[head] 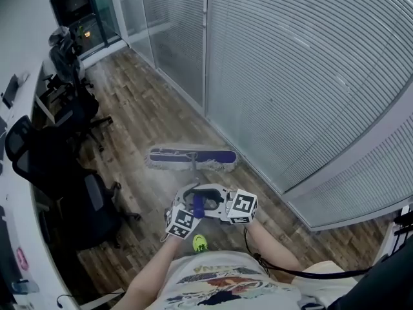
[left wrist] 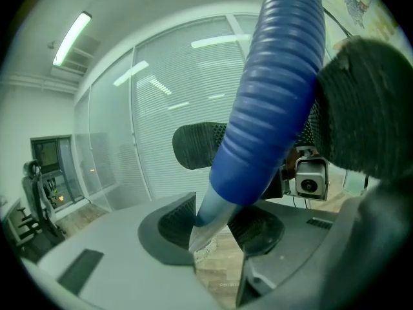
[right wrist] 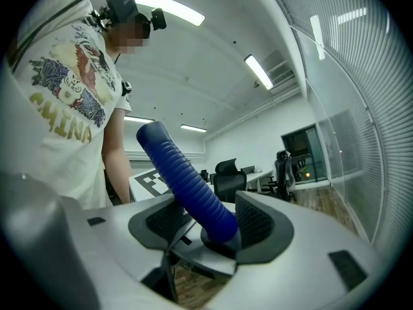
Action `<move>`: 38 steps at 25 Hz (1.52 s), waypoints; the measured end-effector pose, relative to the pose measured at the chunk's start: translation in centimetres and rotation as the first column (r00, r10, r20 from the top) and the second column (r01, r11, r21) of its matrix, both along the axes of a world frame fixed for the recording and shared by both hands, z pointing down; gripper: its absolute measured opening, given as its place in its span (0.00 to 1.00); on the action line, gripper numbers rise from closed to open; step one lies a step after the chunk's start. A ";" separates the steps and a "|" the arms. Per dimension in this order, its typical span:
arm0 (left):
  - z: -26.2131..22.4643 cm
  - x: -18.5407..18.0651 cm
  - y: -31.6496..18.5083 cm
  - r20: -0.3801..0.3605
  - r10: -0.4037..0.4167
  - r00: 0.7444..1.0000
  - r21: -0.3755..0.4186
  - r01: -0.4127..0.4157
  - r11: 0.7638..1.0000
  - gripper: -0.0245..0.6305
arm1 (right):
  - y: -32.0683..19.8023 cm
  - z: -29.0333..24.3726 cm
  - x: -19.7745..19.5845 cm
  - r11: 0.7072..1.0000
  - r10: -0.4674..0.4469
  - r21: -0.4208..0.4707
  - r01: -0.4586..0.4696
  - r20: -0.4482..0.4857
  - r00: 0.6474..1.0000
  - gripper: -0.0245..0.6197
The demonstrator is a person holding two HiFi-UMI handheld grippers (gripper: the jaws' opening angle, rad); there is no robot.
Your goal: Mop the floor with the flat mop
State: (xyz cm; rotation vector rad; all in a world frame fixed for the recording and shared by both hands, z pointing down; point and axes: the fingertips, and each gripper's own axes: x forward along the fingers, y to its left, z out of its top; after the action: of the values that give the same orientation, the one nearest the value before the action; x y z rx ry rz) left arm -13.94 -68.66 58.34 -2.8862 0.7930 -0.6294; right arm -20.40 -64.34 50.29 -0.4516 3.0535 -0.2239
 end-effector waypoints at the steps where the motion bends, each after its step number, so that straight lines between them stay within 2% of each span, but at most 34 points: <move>1: 0.1 0.1 0.5 0.001 0.001 1.000 -0.002 -0.001 1.000 0.21 | 0.5 0.1 0.1 1.000 0.006 -0.002 -0.006 -0.002 1.000 0.40; 6: -0.4 1.4 4.6 0.005 0.002 1.000 -0.001 -0.002 1.000 0.22 | 4.5 0.2 1.4 1.000 0.027 -0.008 -0.027 0.001 1.000 0.40; 12: -0.3 2.8 10.8 0.009 -0.034 0.999 -0.008 0.034 0.999 0.22 | 11.0 -0.2 3.0 1.000 -0.017 0.002 0.017 0.005 1.000 0.40; 22: 0.6 8.6 25.0 0.012 -0.120 0.993 0.003 0.120 0.993 0.22 | 25.8 0.7 9.3 0.995 -0.101 0.008 0.101 0.009 0.995 0.40; 32: 0.0 10.8 36.5 0.010 -0.200 0.980 -0.009 0.200 0.980 0.22 | 37.6 0.2 11.8 0.983 -0.186 0.002 0.186 0.013 0.983 0.40; 38: 0.3 10.2 42.3 -0.006 -0.277 0.961 -0.011 0.277 0.961 0.22 | 43.9 0.4 11.6 0.964 -0.266 0.001 0.266 -0.004 0.964 0.40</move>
State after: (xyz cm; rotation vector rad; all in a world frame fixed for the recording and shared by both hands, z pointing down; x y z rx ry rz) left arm -3.73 -26.33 58.61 -2.8102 1.2128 -0.6490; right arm -8.81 -20.49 50.66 -0.0387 3.1099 -0.2297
